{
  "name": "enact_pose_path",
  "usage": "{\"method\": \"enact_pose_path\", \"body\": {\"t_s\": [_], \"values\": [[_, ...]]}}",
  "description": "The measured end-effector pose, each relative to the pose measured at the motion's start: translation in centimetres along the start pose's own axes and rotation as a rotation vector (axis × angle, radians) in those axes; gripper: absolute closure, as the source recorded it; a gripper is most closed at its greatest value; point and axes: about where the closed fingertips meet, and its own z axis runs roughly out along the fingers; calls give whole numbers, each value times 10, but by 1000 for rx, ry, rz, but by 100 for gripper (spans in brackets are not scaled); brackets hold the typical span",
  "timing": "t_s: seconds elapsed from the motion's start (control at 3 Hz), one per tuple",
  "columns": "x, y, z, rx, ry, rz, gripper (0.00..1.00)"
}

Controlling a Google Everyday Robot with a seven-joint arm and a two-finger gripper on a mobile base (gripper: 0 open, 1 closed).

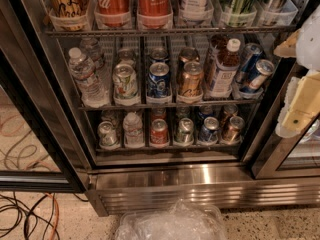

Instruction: Pick 7up can from middle shelf of fridge

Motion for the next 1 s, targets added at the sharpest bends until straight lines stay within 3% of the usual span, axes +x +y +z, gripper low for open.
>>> {"method": "enact_pose_path", "body": {"t_s": [0.67, 1.0], "values": [[-10, 4, 9, -15, -35, -12, 0], [-34, 16, 32, -65, -124, -42, 0]]}}
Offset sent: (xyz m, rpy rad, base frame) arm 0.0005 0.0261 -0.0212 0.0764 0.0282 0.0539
